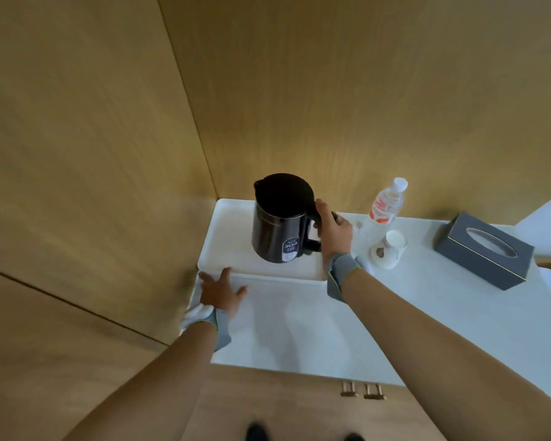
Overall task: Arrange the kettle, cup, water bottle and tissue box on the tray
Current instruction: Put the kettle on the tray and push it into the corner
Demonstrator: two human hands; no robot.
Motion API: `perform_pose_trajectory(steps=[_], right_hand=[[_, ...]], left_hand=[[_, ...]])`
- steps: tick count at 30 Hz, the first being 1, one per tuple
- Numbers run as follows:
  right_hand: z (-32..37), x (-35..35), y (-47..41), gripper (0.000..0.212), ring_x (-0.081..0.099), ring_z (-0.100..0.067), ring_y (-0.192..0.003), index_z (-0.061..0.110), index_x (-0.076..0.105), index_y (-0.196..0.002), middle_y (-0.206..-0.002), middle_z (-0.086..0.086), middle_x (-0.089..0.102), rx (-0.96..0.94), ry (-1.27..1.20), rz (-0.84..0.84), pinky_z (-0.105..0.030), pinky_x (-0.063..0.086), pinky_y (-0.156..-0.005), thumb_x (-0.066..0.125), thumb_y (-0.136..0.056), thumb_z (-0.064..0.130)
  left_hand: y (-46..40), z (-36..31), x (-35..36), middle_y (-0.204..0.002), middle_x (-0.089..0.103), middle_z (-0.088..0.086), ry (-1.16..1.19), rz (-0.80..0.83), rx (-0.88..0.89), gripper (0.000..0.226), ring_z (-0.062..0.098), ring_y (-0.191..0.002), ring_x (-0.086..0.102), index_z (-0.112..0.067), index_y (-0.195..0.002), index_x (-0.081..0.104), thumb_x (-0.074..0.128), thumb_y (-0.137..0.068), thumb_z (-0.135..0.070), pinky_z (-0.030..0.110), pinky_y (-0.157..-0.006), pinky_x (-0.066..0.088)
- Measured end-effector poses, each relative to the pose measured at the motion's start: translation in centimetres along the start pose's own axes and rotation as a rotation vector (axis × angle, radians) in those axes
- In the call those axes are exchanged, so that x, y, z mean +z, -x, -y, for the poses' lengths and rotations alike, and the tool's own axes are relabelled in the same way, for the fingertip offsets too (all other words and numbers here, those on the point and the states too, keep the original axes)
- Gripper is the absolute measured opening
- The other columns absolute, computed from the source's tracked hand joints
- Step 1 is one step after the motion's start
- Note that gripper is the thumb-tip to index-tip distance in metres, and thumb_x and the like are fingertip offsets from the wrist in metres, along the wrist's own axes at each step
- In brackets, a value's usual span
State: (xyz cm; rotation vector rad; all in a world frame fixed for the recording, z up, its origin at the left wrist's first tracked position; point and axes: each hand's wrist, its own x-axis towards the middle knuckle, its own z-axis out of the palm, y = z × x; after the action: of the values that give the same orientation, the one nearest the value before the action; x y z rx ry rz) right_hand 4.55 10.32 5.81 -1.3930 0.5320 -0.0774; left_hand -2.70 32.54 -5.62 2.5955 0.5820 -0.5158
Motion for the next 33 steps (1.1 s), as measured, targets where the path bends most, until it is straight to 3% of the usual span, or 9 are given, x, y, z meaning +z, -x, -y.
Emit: perform_pose_trajectory(steps=[4,9,13,16,21,26,33], right_hand=[[-0.6,3.8,-1.9,0.048,0.044,-0.013,-0.053,0.024,0.06,-0.045,-0.053,0.008,0.056,0.0,0.055,0.06,-0.015,0.041,-0.038,0.07,-0.083,0.053],[-1.5,7.8,-4.1,0.043,0.047,-0.012,-0.052,0.022,0.061,-0.052,-0.049,0.01,0.057,-0.005,0.124,0.094,-0.025,0.042,-0.056,0.069,-0.083,0.052],[-2.2,10.1,-5.8,0.039,0.049,-0.013,-0.055,0.02,0.065,-0.059,-0.051,0.01,0.058,0.013,0.138,0.12,-0.025,0.046,-0.055,0.068,-0.082,0.052],[-2.6,11.3,-6.6,0.04,0.047,-0.013,-0.055,0.022,0.061,-0.057,-0.052,0.009,0.057,-0.005,0.138,0.124,-0.027,0.043,-0.058,0.067,-0.083,0.051],[-3.1,12.5,-7.6,0.04,0.043,-0.002,-0.04,0.023,0.058,-0.055,-0.048,0.012,0.056,-0.01,0.156,0.14,-0.024,0.039,-0.054,0.065,-0.081,0.054],[-3.8,13.4,-8.4,0.041,0.048,-0.012,-0.053,0.024,0.061,-0.056,-0.048,0.012,0.058,-0.018,0.174,0.152,-0.029,0.041,-0.061,0.067,-0.085,0.052],[-4.6,13.8,-8.7,0.037,0.052,-0.014,-0.062,0.021,0.068,-0.068,-0.064,0.003,0.063,-0.018,0.18,0.187,-0.028,0.044,-0.064,0.064,-0.091,0.05]], left_hand=[[-0.6,-1.0,-0.1,-0.158,0.011,0.034,0.007,-0.005,-0.054,0.074,0.051,-0.132,0.047,-0.028,-0.147,0.036,0.061,-0.086,-0.063,0.048,-0.106,0.046],[-1.3,-1.9,0.5,-0.159,0.004,0.037,0.024,-0.009,-0.119,0.085,0.054,-0.143,0.029,-0.03,-0.151,0.031,0.062,-0.082,-0.068,0.052,-0.11,0.041],[-1.9,-1.7,1.2,-0.156,0.018,0.036,0.038,-0.037,-0.123,0.087,0.053,-0.143,0.025,-0.031,-0.149,0.032,0.061,-0.078,-0.073,0.057,-0.107,0.041],[-1.9,-2.0,1.5,-0.158,0.013,0.036,0.041,-0.026,-0.138,0.088,0.051,-0.146,0.019,-0.033,-0.149,0.03,0.06,-0.078,-0.075,0.062,-0.106,0.041],[-2.4,-2.2,1.5,-0.155,0.014,0.038,0.012,-0.007,-0.149,0.09,0.051,-0.143,0.024,-0.034,-0.142,0.03,0.056,-0.072,-0.082,0.059,-0.104,0.044],[-2.9,-2.8,1.4,-0.156,0.01,0.039,0.021,0.019,-0.187,0.114,0.054,-0.143,0.023,-0.035,-0.144,0.026,0.053,-0.052,-0.095,0.06,-0.105,0.043],[-3.3,-2.9,1.2,-0.158,0.009,0.038,0.015,0.041,-0.185,0.114,0.058,-0.144,0.022,-0.036,-0.143,0.025,0.053,-0.05,-0.096,0.061,-0.105,0.044]])
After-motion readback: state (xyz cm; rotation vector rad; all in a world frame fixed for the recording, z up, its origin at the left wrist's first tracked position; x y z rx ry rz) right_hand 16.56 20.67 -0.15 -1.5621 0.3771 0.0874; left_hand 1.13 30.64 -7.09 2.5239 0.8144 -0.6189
